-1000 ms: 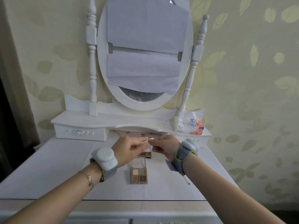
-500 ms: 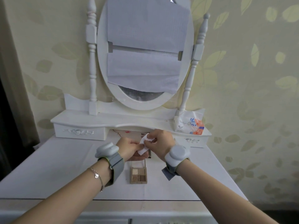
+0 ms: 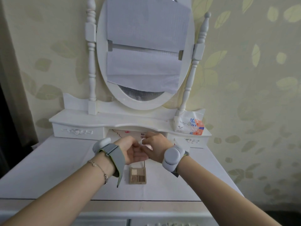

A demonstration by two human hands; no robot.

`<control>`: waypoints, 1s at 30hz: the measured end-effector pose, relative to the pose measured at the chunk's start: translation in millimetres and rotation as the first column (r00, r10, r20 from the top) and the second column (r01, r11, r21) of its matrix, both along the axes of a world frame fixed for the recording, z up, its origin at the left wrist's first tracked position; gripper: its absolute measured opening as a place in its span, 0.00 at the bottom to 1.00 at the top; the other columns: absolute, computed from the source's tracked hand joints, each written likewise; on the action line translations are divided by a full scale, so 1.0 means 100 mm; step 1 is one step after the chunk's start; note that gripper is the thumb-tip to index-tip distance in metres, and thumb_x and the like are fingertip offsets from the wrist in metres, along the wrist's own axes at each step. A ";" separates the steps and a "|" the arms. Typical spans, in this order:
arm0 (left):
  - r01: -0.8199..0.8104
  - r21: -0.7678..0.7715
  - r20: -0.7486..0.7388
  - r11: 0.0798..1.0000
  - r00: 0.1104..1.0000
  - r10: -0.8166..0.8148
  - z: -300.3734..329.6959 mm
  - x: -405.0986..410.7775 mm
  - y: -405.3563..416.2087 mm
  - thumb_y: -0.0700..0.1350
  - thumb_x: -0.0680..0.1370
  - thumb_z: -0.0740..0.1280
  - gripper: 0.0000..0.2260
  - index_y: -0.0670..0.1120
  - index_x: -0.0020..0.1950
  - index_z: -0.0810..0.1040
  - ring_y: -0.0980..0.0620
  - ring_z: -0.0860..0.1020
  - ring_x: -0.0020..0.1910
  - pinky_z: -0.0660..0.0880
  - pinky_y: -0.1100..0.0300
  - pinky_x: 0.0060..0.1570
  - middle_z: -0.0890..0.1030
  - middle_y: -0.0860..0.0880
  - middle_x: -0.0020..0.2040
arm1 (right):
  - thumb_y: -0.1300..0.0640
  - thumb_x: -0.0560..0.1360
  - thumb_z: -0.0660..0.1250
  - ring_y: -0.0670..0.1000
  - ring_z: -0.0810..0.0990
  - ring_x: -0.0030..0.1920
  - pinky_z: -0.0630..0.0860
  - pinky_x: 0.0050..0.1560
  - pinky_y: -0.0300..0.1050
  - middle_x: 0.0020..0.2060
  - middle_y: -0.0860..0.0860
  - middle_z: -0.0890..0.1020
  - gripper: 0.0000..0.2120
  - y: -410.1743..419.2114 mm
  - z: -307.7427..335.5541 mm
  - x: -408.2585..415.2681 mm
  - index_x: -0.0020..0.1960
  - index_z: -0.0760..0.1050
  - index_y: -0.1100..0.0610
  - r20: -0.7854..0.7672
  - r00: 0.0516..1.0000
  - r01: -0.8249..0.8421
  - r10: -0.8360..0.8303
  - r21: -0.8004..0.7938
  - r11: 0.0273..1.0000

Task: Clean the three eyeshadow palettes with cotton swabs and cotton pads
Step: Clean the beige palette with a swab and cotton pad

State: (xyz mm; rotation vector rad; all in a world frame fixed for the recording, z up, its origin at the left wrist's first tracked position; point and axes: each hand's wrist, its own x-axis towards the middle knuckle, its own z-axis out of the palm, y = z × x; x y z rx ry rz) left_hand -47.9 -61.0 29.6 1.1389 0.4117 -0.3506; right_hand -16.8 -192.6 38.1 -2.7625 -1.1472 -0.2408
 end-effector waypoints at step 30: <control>0.131 0.944 0.094 0.303 0.773 -0.628 -0.60 -0.12 0.37 0.52 0.66 0.75 0.37 0.48 0.72 0.63 0.53 0.62 0.70 0.61 0.63 0.65 0.67 0.51 0.69 | 0.65 0.74 0.68 0.44 0.74 0.30 0.71 0.34 0.31 0.27 0.46 0.76 0.05 -0.14 -0.39 0.27 0.40 0.76 0.58 -0.724 0.690 0.435 0.004 0.419 0.797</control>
